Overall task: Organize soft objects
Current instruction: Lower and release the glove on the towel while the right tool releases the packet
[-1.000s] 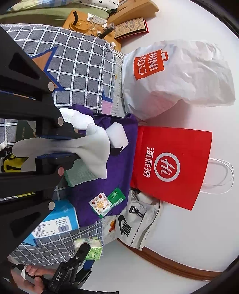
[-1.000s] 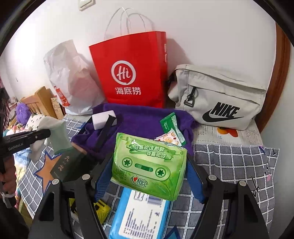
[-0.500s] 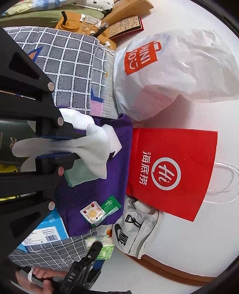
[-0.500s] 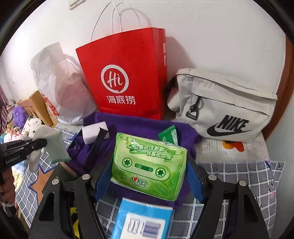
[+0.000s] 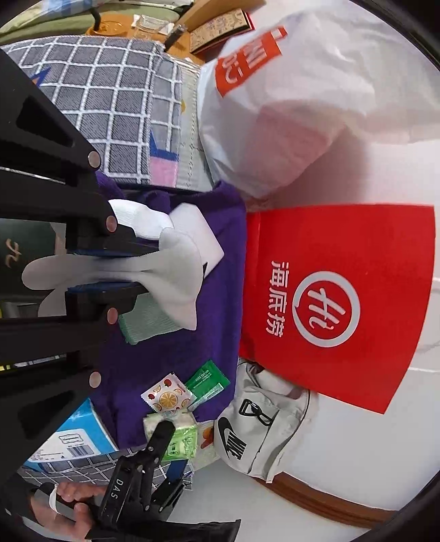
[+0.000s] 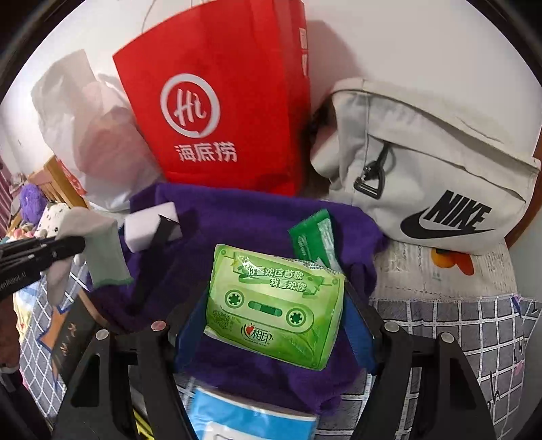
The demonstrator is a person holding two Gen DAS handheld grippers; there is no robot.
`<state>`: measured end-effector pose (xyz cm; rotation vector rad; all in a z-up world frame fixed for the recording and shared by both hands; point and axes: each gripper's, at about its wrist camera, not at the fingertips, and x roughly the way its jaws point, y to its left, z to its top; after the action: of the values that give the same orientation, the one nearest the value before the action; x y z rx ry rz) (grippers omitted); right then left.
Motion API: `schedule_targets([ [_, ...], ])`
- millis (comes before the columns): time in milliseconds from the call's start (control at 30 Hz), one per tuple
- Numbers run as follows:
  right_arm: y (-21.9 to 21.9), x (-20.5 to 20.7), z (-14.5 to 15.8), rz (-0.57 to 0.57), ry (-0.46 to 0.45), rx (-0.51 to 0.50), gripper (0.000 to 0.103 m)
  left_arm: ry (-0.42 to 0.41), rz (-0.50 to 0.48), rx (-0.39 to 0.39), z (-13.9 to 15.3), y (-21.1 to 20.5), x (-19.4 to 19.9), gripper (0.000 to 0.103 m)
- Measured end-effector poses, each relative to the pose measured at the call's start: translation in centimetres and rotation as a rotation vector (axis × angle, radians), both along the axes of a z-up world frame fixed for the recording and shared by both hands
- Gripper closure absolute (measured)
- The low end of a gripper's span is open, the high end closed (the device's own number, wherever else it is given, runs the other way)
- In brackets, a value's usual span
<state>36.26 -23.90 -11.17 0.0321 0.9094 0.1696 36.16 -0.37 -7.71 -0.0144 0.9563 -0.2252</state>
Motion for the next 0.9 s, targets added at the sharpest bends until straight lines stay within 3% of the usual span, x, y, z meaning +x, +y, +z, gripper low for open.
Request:
schedule_targets([
  [533,0.9,1.8,-4.1,0.042,0.107,-0.012,0.030,0.029,-0.099,0.022,-3.0,-3.1,3.0,0.090],
  [667,0.5,2.2,-4.7,0.020,0.125,-0.006,0.030,0.042,-0.111,0.063,-4.0,-3.7,3.7,0.090],
  [900,0.9,3.1,-5.9,0.039,0.160,-0.024,0.029,0.074,-0.110,0.045,-5.2,-3.3,4.5,0.088],
])
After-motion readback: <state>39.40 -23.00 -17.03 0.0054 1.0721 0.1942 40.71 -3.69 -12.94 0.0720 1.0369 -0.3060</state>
